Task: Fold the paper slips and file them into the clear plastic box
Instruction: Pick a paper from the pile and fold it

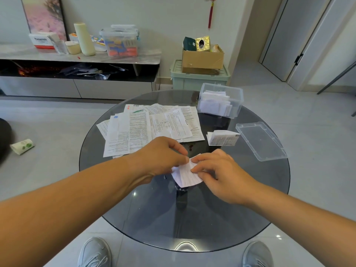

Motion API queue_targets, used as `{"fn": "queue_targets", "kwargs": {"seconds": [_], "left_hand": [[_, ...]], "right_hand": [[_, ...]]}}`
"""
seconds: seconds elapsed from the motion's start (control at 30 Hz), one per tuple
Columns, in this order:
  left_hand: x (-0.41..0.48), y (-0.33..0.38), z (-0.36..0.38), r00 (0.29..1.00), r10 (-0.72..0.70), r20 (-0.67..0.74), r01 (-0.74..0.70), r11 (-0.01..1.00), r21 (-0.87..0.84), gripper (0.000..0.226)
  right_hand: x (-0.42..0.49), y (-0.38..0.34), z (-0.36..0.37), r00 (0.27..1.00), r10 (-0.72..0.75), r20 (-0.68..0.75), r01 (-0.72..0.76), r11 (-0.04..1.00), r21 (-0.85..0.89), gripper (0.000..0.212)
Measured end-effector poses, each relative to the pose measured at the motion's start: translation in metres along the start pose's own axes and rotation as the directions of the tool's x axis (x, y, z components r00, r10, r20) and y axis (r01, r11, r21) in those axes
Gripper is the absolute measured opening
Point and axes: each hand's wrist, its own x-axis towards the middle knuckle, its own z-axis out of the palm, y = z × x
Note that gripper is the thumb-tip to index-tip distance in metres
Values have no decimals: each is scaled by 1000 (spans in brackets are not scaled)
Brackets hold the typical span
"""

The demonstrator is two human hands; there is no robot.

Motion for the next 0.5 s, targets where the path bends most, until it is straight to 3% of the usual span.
{"fn": "queue_targets", "kwargs": {"seconds": [0.13,0.23,0.37,0.5], "left_hand": [[-2,3,2,998,-67,-22,59,967,-247,12],[-3,4,-2,994,-109,-9,98,922,-374,7],[-4,2,-6,974,-190,122,220,918,-330,25],[-3,-2,-7,974,-194,114,217,946,-239,26]], "right_hand": [[-1,-4,-5,996,63,55,-70,988,137,34],[-2,-5,-8,997,56,57,-63,987,145,41],[-4,-4,-7,999,30,38,-33,996,88,54],[-4,-5,-7,996,25,81,-25,1000,1,76]]}}
